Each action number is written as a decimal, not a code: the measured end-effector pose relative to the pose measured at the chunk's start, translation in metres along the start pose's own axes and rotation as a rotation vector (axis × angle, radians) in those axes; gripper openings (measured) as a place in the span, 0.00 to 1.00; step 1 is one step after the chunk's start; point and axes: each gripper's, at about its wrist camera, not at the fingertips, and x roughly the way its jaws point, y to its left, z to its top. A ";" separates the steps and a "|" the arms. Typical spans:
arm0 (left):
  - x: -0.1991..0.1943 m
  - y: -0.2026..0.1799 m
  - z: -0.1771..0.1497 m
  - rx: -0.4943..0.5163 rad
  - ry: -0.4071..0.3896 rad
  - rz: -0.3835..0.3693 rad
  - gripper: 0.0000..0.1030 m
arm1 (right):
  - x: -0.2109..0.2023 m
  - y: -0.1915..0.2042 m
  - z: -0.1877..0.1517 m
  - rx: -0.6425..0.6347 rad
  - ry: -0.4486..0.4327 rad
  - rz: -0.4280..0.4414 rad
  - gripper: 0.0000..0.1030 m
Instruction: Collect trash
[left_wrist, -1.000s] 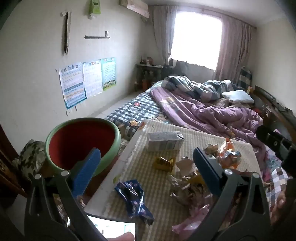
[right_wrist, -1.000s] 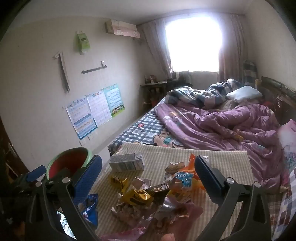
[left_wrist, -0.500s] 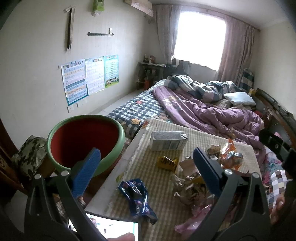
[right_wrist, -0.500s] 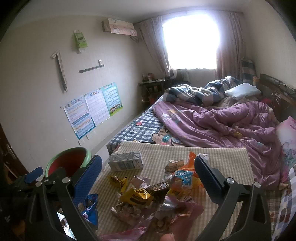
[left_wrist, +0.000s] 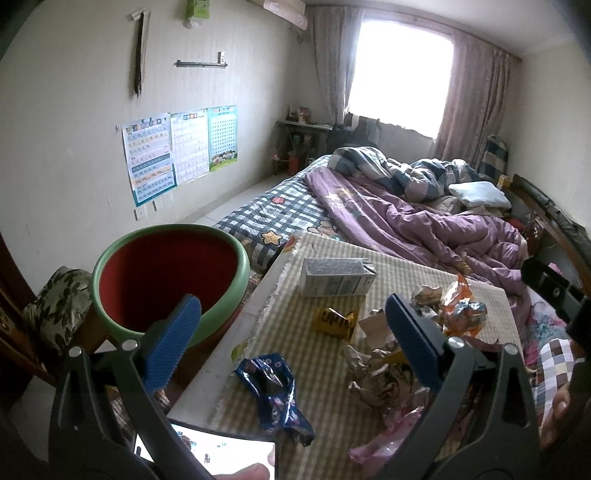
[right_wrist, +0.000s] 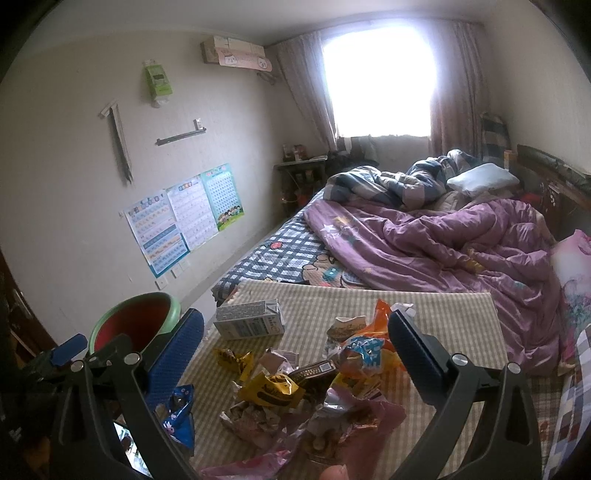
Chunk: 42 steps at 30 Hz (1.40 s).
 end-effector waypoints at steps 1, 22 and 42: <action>0.000 0.000 0.000 0.000 0.000 0.000 0.95 | 0.000 0.000 0.000 0.000 0.000 0.000 0.93; 0.004 0.001 -0.005 -0.006 0.010 -0.001 0.95 | 0.001 -0.006 -0.003 0.004 0.008 -0.005 0.93; 0.010 -0.004 -0.006 -0.001 0.025 -0.006 0.95 | 0.009 -0.019 -0.009 0.018 0.027 -0.030 0.93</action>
